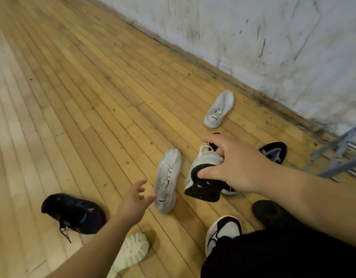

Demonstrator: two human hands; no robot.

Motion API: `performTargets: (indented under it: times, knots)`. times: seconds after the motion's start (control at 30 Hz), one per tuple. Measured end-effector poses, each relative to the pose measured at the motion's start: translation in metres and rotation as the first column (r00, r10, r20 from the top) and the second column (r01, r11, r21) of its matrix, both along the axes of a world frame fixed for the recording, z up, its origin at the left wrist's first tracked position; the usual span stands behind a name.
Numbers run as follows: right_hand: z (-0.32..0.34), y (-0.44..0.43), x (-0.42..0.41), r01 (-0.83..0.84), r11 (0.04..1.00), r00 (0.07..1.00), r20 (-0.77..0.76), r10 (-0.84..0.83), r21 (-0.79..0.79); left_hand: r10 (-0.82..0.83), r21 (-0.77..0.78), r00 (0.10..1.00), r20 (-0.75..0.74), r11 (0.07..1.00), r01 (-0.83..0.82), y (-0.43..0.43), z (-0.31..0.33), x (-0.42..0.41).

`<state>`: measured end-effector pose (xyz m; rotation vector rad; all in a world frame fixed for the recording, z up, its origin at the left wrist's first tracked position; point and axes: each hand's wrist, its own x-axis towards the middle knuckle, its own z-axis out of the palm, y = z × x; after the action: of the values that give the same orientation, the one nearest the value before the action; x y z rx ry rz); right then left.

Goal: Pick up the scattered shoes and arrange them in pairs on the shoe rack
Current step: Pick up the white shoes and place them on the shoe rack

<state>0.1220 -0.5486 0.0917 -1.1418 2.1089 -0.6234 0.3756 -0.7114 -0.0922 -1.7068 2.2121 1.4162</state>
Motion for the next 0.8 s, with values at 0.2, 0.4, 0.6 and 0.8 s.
performTargets:
  times: [0.2, 0.4, 0.6, 0.8]
  knots:
    - [-0.001, 0.001, 0.002, 0.027, 0.998, 1.0, -0.016, -0.027, 0.053, -0.07, 0.045, 0.996, 0.06, 0.997, 0.067, 0.017, -0.025, 0.028]
    - [0.004, -0.005, 0.002, 0.073, 0.996, 0.997, -0.003, -0.073, 0.045, -0.086, -0.017, 0.996, -0.013, 0.996, 0.086, 0.012, -0.021, 0.004]
    - [-0.003, -0.002, -0.025, 0.271, 0.963, 0.962, 0.026, -0.27, 0.0, -0.183, -0.059, 0.976, -0.117, 0.982, 0.177, -0.008, -0.015, -0.058]
    - [-0.002, 0.003, -0.024, 0.254, 0.967, 0.963, -0.107, -0.249, 0.035, -0.23, -0.129, 0.964, -0.131, 0.968, 0.214, -0.022, -0.004, -0.079]
